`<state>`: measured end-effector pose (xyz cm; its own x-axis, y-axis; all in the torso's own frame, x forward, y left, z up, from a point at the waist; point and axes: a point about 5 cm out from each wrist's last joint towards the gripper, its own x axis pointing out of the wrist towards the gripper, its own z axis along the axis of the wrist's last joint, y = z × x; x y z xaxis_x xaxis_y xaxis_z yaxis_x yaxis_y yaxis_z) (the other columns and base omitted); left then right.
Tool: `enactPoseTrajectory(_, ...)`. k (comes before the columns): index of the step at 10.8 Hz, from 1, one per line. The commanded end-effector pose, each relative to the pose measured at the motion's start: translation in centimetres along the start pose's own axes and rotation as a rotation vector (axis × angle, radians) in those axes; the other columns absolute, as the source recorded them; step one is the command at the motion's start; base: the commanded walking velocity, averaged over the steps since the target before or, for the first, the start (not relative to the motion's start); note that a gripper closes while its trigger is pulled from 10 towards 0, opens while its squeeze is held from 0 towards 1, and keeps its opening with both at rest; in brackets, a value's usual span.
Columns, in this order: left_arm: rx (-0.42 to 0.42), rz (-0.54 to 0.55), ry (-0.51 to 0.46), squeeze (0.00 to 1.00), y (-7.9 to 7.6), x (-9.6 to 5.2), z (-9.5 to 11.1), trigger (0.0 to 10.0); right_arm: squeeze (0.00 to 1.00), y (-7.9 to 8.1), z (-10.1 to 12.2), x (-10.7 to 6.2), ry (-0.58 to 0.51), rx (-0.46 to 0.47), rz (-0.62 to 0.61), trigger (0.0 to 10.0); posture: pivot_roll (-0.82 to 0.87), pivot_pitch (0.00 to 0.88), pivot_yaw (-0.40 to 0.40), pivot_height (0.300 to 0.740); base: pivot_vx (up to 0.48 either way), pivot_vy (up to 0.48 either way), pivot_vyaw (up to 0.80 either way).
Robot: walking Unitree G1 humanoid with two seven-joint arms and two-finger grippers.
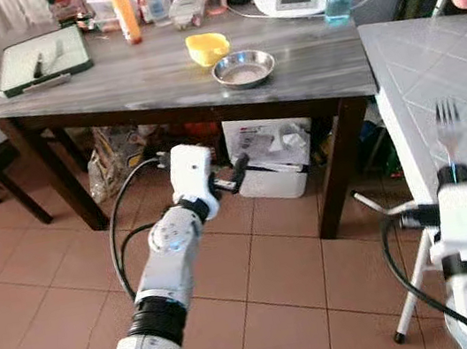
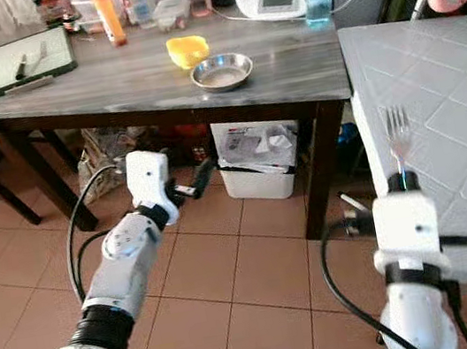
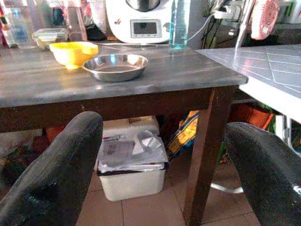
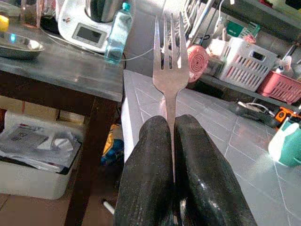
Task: Setting the table
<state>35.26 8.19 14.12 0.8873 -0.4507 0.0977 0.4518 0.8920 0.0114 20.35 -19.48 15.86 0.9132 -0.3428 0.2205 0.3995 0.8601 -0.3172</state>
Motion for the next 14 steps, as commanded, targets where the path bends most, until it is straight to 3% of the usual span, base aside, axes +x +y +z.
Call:
enactPoseTrajectory(1,0.04,0.023,-0.008,0.0,0.9,0.0,0.4,10.0,0.0,-0.4,0.8,0.0,-0.031,0.003,-0.007,10.0,-0.04,0.092,0.055,0.74,0.0,0.0,0.0)
enactPoseTrajectory(3,0.086,0.078,-0.007,0.0,2.8,-1.1,0.4,10.0,0.0,-0.5,0.8,-0.3,-0.03,0.002,0.003,10.0,-0.04,0.092,0.055,0.74,0.0,0.0,0.0)
enactPoseTrajectory(6,0.153,0.2,0.066,0.0,5.9,-4.9,-1.5,10.0,0.0,-0.4,0.4,-0.6,-0.016,0.006,0.028,10.0,-0.01,0.095,0.054,0.74,0.0,0.0,0.0)
enactPoseTrajectory(10,0.152,0.248,0.072,0.0,5.9,-6.4,-1.9,10.0,0.0,-0.1,0.4,-0.1,-0.024,0.013,0.07,10.0,0.03,0.102,0.027,0.74,0.0,0.0,0.0)
enactPoseTrajectory(14,0.149,0.233,0.066,0.0,5.6,-5.9,-1.3,10.0,0.0,0.2,0.4,-0.1,-0.025,0.022,0.072,10.0,0.03,0.099,0.034,0.74,0.202,0.0,0.0)
